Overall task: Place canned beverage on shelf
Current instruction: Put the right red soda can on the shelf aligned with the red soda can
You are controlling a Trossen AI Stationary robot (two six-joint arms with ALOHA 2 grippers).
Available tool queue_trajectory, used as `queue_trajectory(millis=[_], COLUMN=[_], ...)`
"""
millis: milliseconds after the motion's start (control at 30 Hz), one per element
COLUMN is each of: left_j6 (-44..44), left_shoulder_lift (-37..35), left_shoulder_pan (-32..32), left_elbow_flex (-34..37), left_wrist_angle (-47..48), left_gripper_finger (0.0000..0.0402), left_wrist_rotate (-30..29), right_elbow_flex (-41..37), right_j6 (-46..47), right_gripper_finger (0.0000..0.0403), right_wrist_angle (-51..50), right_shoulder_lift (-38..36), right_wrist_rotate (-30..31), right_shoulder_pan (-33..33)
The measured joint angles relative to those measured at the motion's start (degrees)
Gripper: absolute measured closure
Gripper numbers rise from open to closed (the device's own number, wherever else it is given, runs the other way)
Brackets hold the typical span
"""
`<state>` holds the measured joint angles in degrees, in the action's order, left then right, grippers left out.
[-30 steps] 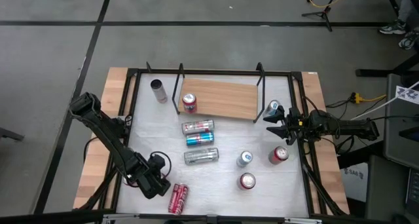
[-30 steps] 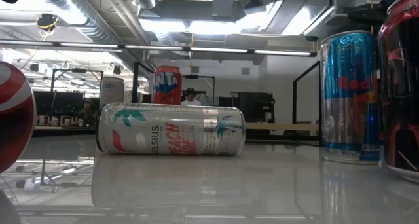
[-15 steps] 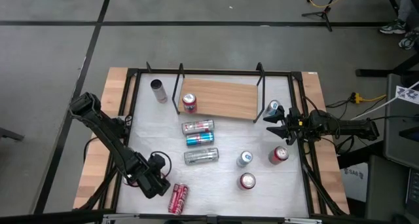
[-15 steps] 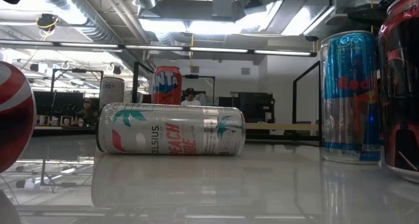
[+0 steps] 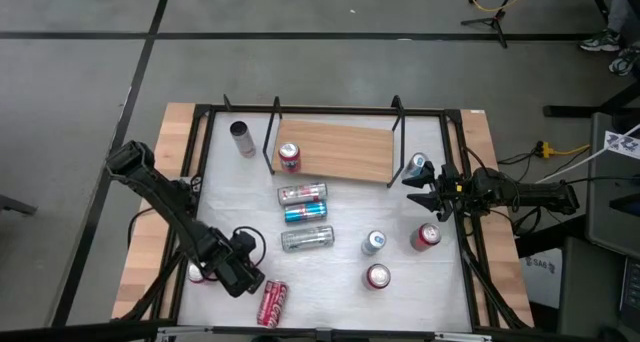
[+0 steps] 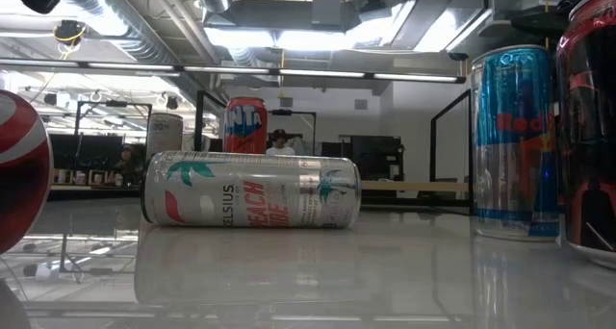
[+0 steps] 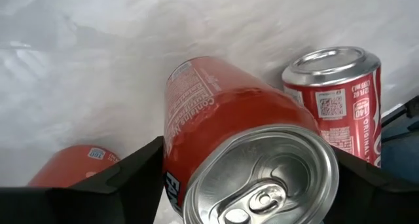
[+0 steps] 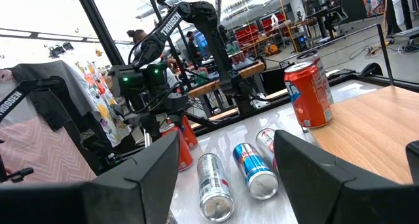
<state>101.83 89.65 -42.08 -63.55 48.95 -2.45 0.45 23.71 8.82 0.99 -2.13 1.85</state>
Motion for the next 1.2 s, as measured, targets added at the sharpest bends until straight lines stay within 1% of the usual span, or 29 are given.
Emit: queue_trajectory(millis=[233,467,633,933,1200], left_j6=[-6.3,-16.7,-22.9,-27.8,-31.6], left_shoulder_lift=[0.0,-0.2,-1.8,-6.1,-10.9], left_shoulder_pan=[3.3,8.3,11.6,14.8,17.1], left_elbow_flex=[0.0,0.0,0.1,0.1,0.1], left_wrist_angle=[0.2,0.5,1.4,6.3,7.3], left_gripper_finger=[0.0103,0.0104,0.0104,0.0104,0.0104], left_wrist_rotate=[-1.9,-1.9,-1.6,-1.0,-0.6], right_elbow_flex=[0.0,0.0,0.0,0.0,0.0], right_j6=[0.0,0.0,0.0,0.0,0.0], right_gripper_finger=[0.0164,0.0164,0.0164,0.0164,0.0164], right_wrist_angle=[0.0,0.0,0.0,0.0,0.0], right_shoulder_lift=[0.0,0.0,0.0,0.0,0.0], right_wrist_rotate=[0.0,0.0,0.0,0.0,0.0], right_shoulder_pan=[0.0,0.0,0.0,0.0,0.0])
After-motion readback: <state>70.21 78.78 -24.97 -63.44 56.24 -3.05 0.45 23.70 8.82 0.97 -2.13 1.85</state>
